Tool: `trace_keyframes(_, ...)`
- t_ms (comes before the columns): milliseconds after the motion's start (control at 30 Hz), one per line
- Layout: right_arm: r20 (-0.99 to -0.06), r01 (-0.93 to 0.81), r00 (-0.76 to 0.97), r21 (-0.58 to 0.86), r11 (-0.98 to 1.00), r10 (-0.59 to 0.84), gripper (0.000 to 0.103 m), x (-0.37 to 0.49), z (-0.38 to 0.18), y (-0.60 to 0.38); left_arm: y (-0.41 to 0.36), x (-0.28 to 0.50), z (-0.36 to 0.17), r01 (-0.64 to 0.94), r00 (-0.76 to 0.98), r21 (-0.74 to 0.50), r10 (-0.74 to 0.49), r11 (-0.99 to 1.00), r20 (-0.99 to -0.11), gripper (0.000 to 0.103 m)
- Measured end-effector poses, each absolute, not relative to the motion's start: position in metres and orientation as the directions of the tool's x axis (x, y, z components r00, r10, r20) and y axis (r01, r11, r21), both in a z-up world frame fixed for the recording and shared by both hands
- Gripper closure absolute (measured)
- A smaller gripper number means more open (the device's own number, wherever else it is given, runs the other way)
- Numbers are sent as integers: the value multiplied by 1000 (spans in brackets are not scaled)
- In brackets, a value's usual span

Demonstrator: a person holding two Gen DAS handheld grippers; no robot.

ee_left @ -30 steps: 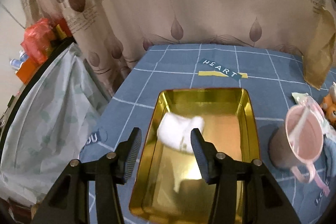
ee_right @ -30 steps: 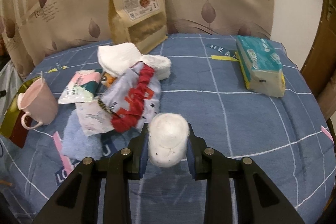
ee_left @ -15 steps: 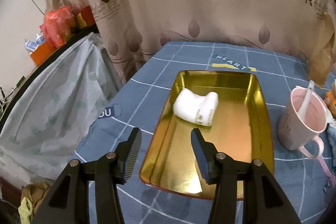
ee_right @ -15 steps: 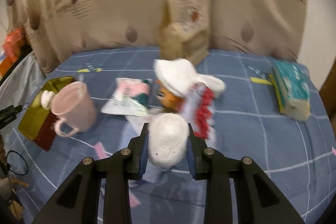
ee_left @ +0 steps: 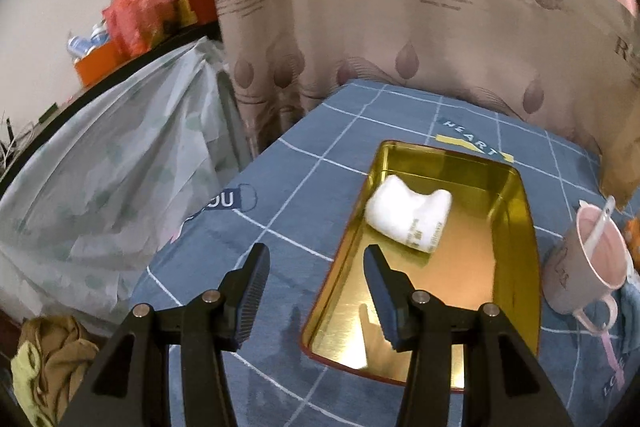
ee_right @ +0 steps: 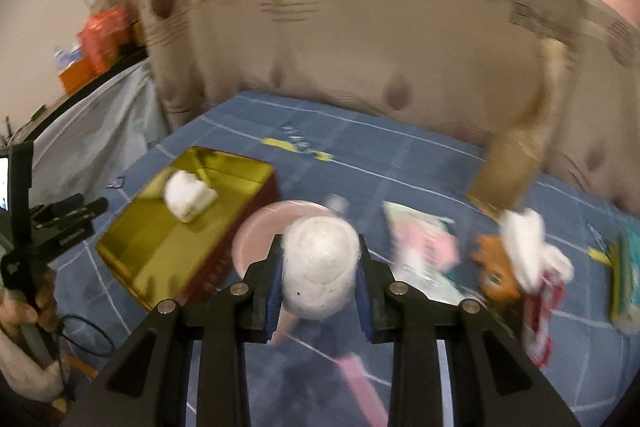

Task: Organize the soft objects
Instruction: 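Lower the cotton ball into the tray beside the sock and open the right gripper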

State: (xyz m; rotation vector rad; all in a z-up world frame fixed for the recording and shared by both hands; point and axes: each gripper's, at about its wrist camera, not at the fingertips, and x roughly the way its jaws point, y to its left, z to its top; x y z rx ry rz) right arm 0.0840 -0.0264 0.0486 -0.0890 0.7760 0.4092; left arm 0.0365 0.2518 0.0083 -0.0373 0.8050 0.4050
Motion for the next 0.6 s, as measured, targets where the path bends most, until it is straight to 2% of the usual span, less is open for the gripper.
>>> trace_keyframes(233, -718, -476, 572, 103, 873, 397, 75, 118, 38, 44, 270, 37, 5, -418, 599, 90, 349, 904, -721, 53)
trace_keyframes(600, -786, -505, 495, 87, 859, 371, 72, 168, -4, 121, 277, 39, 3, -427, 590, 70, 336, 902, -734, 53)
